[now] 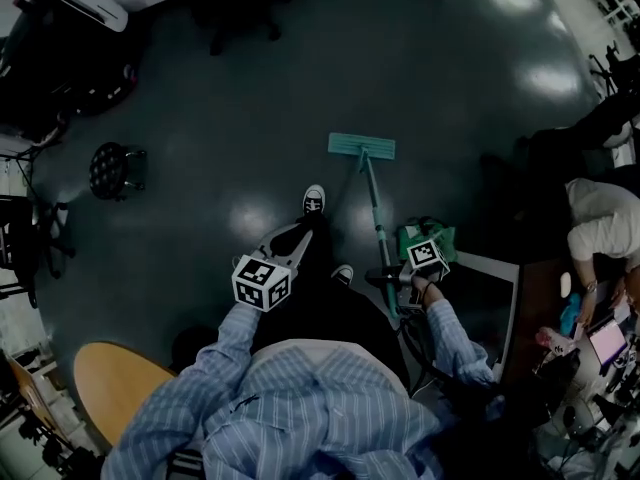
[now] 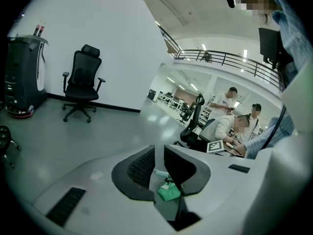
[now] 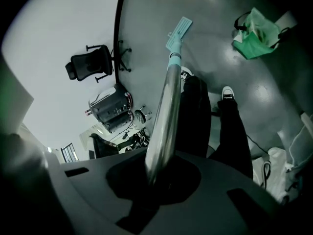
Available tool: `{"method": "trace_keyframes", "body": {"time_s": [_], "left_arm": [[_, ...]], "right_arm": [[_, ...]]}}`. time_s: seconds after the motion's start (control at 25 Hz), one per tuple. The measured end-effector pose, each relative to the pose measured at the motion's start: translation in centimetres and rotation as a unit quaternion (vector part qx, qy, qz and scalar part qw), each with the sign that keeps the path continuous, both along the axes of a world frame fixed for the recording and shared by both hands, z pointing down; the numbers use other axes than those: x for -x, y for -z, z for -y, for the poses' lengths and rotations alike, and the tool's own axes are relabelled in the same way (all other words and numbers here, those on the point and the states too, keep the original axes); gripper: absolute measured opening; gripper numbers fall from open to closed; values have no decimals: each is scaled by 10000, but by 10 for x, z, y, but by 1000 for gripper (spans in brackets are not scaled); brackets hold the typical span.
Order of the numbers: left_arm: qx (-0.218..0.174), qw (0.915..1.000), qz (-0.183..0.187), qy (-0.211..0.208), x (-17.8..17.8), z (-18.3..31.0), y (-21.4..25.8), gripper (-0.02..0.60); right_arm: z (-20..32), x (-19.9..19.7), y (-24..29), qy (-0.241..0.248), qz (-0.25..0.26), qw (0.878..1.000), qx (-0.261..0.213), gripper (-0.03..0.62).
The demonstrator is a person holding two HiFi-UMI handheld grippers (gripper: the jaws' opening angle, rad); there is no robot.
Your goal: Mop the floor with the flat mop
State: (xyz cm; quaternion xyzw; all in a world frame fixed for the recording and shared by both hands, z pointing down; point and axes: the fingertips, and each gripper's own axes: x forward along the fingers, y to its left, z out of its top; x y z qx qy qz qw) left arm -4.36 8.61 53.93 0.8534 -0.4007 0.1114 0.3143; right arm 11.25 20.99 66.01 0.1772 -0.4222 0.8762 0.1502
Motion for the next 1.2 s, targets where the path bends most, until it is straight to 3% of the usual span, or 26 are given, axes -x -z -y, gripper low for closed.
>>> {"method": "trace_keyframes", "body": {"time_s": [0.2,0.44,0.6,0.88,1.2], "left_arm": [[-263,9996,32,-15,-7,-44,-1,61],[-455,9990,9,-19,-20,-79,13,61],[-689,9973,214,-138,-17,-95,21,61],[-742,9970,207,16,-6,-96,31,61],[-748,9964,341,-219,-18,-97,34,61]], "right_arm": [[-79,-20,-1,183,55,9998,66,31],[-131,-43,22,401,148,9989,170,31],[-161,-48,31,556,128,9981,231,31],[-171,-42,41,458,228,9984,229,32],[-159,-30,45,237,474,9985,115,32]]}}
